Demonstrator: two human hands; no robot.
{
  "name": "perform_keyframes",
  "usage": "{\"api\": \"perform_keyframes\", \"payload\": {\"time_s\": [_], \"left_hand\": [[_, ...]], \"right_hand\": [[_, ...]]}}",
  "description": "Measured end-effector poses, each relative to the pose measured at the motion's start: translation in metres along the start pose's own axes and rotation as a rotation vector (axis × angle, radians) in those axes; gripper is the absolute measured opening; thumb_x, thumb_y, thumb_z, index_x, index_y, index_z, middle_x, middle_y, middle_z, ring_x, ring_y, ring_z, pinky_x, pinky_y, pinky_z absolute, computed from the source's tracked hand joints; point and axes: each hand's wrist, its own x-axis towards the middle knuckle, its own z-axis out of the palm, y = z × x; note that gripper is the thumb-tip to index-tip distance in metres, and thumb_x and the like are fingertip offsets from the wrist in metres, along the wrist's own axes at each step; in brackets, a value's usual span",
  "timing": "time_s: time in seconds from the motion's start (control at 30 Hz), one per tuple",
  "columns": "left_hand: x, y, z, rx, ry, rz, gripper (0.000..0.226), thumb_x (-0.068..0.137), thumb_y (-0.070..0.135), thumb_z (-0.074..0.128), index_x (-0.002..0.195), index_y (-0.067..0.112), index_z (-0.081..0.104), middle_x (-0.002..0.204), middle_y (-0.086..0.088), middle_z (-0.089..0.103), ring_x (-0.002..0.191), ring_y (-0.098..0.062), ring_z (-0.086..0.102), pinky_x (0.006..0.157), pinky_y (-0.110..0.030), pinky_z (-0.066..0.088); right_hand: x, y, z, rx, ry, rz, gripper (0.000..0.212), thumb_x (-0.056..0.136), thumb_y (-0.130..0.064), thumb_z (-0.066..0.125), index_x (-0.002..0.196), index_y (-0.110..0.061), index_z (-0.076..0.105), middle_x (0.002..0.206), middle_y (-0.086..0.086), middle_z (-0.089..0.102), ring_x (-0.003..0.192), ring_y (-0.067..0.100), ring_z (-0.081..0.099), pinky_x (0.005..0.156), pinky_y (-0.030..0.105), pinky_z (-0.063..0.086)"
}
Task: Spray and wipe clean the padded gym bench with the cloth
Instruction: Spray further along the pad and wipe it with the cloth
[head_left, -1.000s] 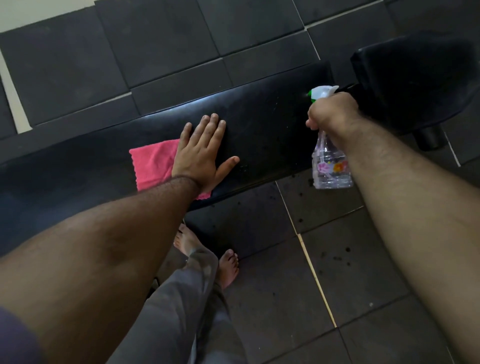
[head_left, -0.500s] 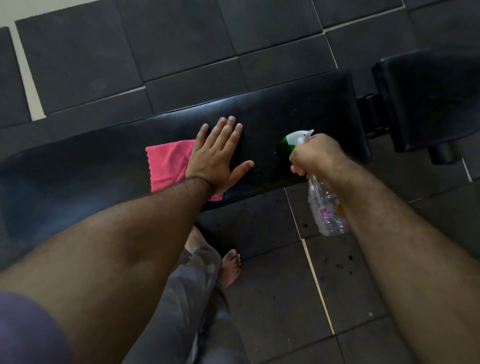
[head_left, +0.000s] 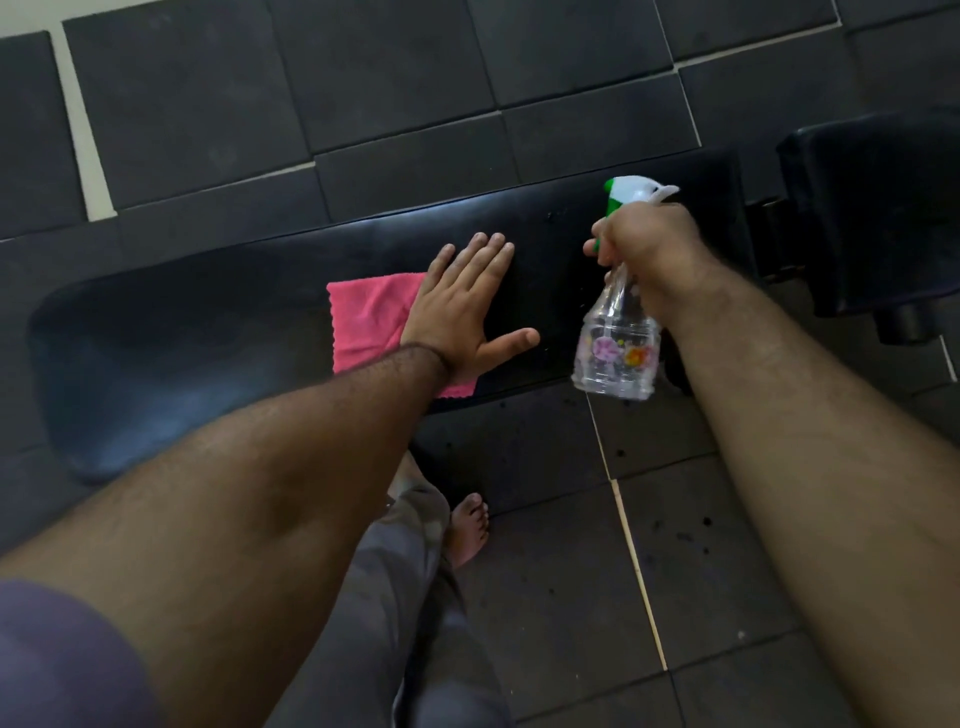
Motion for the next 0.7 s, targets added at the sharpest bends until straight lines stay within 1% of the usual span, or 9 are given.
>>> {"api": "perform_keyframes", "payload": {"time_s": [0.1,0.17,0.23,0.3,0.37,0.47,0.57,0.63,0.7], "left_hand": [[-0.001,0.009,-0.022,-0.283,0.037,-0.043,0.099,0.094,0.072,0.045,0.165,0.003,0.043,0.171,-0.018,0.045,0.165,-0.034,0.032,0.136,-0.056,0.015],[-0.001,0.023,-0.042,-0.643,-0.017,-0.127,0.092,0.092,0.066,0.057,0.158,0.002,0.054,0.155,-0.019,0.062,0.149,-0.034,0.055,0.127,-0.055,0.039],[-0.003,0.037,-0.064,-1.033,-0.197,-0.246,0.087,0.083,0.059,0.077,0.15,0.005,0.062,0.132,-0.01,0.076,0.124,-0.023,0.073,0.11,-0.047,0.058],[-0.004,0.036,-0.082,-1.048,-0.347,-0.252,0.072,0.074,0.052,0.092,0.133,0.014,0.073,0.111,-0.003,0.083,0.103,-0.018,0.08,0.093,-0.038,0.066],[-0.011,0.026,-0.094,-0.958,-0.359,-0.268,0.061,0.066,0.051,0.098,0.114,0.02,0.078,0.097,0.002,0.083,0.087,-0.013,0.08,0.077,-0.03,0.065],[-0.029,0.009,-0.109,-0.918,-0.185,-0.359,0.054,0.062,0.046,0.1,0.104,0.018,0.08,0.086,0.001,0.08,0.077,-0.011,0.074,0.072,-0.035,0.062],[-0.054,-0.014,-0.113,-1.006,0.077,-0.469,0.066,0.062,0.034,0.101,0.117,0.007,0.077,0.102,-0.012,0.082,0.089,-0.022,0.077,0.087,-0.051,0.068],[-0.072,-0.036,-0.112,-1.023,0.261,-0.522,0.075,0.06,0.032,0.103,0.124,0.006,0.072,0.113,-0.014,0.081,0.101,-0.03,0.08,0.094,-0.055,0.066],[-0.088,-0.059,-0.112,-0.959,0.42,-0.591,0.074,0.057,0.035,0.104,0.118,0.017,0.067,0.112,-0.007,0.08,0.1,-0.023,0.079,0.092,-0.049,0.067]], "right_hand": [[-0.015,0.0,0.003,0.297,-0.036,-0.014,0.024,0.075,0.011,0.05,0.081,-0.007,0.064,0.085,0.007,0.067,0.073,0.018,0.063,0.055,0.024,0.043],[-0.024,0.0,0.01,0.435,-0.073,-0.022,0.025,0.076,0.011,0.048,0.074,-0.013,0.055,0.086,0.007,0.062,0.062,0.016,0.054,0.049,0.02,0.041],[-0.033,-0.001,0.02,0.538,-0.124,-0.025,0.022,0.081,0.009,0.048,0.079,-0.012,0.053,0.086,0.008,0.059,0.057,0.016,0.05,0.048,0.018,0.044],[-0.041,-0.004,0.031,0.631,-0.154,-0.028,0.02,0.083,0.007,0.048,0.079,-0.011,0.051,0.078,0.006,0.052,0.051,0.015,0.048,0.048,0.019,0.045],[-0.049,-0.007,0.045,0.65,-0.17,-0.047,0.017,0.085,0.005,0.053,0.082,-0.012,0.054,0.074,0.003,0.051,0.053,0.015,0.052,0.052,0.022,0.048],[-0.056,-0.001,0.064,0.619,-0.312,-0.156,0.01,0.09,-0.012,0.068,0.096,-0.011,0.06,0.076,0.002,0.059,0.066,0.017,0.061,0.064,0.031,0.055],[-0.062,0.019,0.085,0.376,-0.327,-0.278,0.053,0.078,-0.05,0.082,0.114,-0.019,0.061,0.107,0.003,0.068,0.094,0.017,0.066,0.08,0.035,0.054],[-0.069,0.035,0.103,0.272,-0.252,-0.352,0.053,0.074,-0.054,0.083,0.112,-0.024,0.061,0.113,-0.001,0.065,0.099,0.012,0.065,0.082,0.028,0.054],[-0.073,0.051,0.124,0.131,-0.188,-0.457,0.041,0.083,-0.044,0.081,0.113,-0.023,0.063,0.116,0.001,0.065,0.101,0.012,0.064,0.085,0.029,0.055]]}}
